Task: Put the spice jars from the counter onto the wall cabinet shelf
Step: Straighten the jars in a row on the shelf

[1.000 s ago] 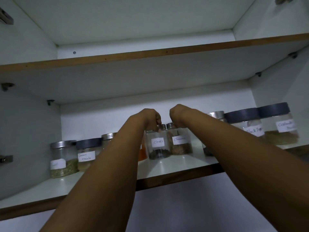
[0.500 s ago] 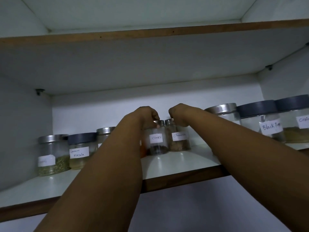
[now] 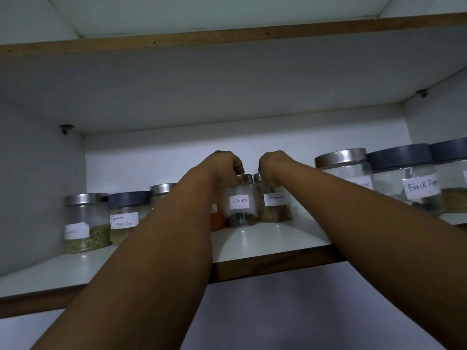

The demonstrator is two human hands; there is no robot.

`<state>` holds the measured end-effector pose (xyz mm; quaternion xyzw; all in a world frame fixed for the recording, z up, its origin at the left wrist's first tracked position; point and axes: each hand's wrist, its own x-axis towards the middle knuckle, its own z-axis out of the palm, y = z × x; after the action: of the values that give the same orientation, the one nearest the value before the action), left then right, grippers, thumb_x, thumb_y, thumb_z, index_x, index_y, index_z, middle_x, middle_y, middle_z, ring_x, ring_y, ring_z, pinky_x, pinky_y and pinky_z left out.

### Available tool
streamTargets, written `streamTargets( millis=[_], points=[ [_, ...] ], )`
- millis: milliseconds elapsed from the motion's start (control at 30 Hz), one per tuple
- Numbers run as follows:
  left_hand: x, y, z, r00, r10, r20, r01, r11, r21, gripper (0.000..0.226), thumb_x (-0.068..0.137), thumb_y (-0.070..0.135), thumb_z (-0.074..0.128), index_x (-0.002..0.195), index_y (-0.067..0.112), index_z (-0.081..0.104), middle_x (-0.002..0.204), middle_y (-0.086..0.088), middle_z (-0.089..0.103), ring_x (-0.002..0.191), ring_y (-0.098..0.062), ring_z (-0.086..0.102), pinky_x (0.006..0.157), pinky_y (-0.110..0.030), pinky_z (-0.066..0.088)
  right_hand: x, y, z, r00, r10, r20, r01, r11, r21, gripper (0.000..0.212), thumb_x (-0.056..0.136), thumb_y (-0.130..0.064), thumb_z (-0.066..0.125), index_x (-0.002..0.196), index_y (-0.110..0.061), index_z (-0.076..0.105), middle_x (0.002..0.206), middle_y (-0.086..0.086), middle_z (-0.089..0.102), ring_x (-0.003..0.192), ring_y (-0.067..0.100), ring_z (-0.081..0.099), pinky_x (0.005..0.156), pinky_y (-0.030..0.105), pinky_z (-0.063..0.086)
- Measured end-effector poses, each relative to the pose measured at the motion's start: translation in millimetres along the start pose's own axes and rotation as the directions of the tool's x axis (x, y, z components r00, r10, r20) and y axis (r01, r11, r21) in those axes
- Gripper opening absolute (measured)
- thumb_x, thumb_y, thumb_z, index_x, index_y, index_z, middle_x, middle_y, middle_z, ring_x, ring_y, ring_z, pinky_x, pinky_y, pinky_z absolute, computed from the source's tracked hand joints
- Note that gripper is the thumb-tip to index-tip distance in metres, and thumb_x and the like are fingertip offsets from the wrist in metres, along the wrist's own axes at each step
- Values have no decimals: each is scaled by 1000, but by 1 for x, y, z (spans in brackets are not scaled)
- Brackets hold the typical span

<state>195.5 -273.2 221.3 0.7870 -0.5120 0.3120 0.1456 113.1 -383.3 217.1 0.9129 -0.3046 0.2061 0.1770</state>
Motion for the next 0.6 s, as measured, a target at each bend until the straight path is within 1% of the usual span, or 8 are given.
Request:
streamTargets(
  millis=[67, 167, 233, 267, 300, 367, 467, 600],
  points=[
    [1, 1, 0, 1000, -2, 12, 2, 1000, 20, 31, 89, 23, 65, 118, 15, 67, 120, -3, 67, 109, -19, 60, 93, -28, 46, -2, 1, -1, 1000, 11, -2, -11, 998, 56, 38, 88, -10, 60, 125, -4, 57, 129, 11, 56, 112, 25, 57, 69, 24, 41],
    [4, 0, 3, 1000, -12, 17, 11, 999, 33, 40, 89, 25, 66, 128, 17, 60, 125, -3, 64, 112, -19, 59, 95, -29, 46, -1, -2, 0, 999, 47, -9, -46, 992, 117, 47, 87, -16, 64, 132, -7, 52, 128, 10, 52, 119, 25, 54, 88, 30, 45],
    [5, 0, 4, 1000, -18, -19, 18, 1000, 15, 54, 87, 30, 69, 137, 20, 51, 131, -1, 60, 118, -20, 56, 97, -31, 44, -1, -5, 0, 995, 103, -7, -98, 968, 230, 68, 86, -17, 67, 146, -12, 35, 146, 16, 33, 138, 36, 31, 109, 49, 34],
    [4, 1, 4, 999, -15, -50, 16, 1000, 16, 59, 86, 31, 70, 139, 21, 47, 133, 0, 59, 120, -20, 54, 98, -32, 43, -4, -7, -2, 991, 132, -20, -119, 941, 318, 78, 85, -15, 68, 150, -16, 26, 154, 17, 17, 143, 43, 15, 112, 59, 25],
    [2, 2, 4, 996, -8, -89, 11, 1000, 29, 62, 85, 32, 70, 141, 23, 44, 135, 0, 57, 123, -20, 52, 100, -34, 43, -9, -9, -5, 986, 147, -74, -105, 908, 406, 81, 84, -13, 69, 151, -20, 23, 157, 15, 6, 144, 46, 4, 112, 64, 18],
    [-5, 10, 3, 980, 19, -197, -13, 999, 31, 59, 85, 29, 69, 139, 21, 45, 134, -1, 57, 123, -22, 51, 100, -37, 44, -21, -14, -11, 958, 154, -244, -15, 871, 490, 78, 82, -15, 71, 148, -22, 30, 157, 12, 6, 144, 44, 3, 112, 65, 15],
    [-22, 28, 4, 944, 6, -330, -44, 993, -108, 34, 88, 17, 63, 122, 12, 57, 116, -8, 65, 105, -26, 60, 87, -36, 48, -35, -17, -18, 890, 74, -449, 133, 902, 411, 71, 82, -19, 72, 144, -17, 36, 155, 12, 12, 144, 40, 6, 113, 65, 11],
    [-41, 43, -5, 873, -5, -488, -33, 997, -69, 12, 94, 11, 54, 103, 10, 62, 96, -7, 68, 87, -22, 61, 77, -38, 51, -55, -1, -41, 835, 18, -550, 164, 946, 280, 55, 87, -20, 65, 138, -12, 46, 151, 12, 22, 142, 39, 12, 113, 64, 14]
  ],
)
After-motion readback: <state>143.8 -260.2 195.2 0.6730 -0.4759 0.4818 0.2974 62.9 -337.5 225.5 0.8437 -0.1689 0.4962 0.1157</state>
